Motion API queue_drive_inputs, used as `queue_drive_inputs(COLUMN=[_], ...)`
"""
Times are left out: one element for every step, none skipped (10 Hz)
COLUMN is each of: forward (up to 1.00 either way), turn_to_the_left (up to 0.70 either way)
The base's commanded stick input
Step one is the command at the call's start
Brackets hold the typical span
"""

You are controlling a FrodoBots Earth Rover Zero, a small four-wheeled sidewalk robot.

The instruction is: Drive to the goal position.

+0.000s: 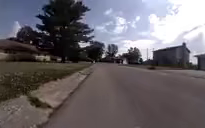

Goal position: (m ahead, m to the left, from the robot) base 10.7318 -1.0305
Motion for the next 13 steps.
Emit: queue_drive_inputs(forward=[1.0,1.0,1.0,1.0,1.0,1.0,1.0,1.0,1.0,1.0,1.0,1.0,1.0], turn_to_the_left=[0.0,-0.01,-0.01,0.0,0.0,0.0,0.0,0.0,0.0,0.0,0.0,0.0,0.0])
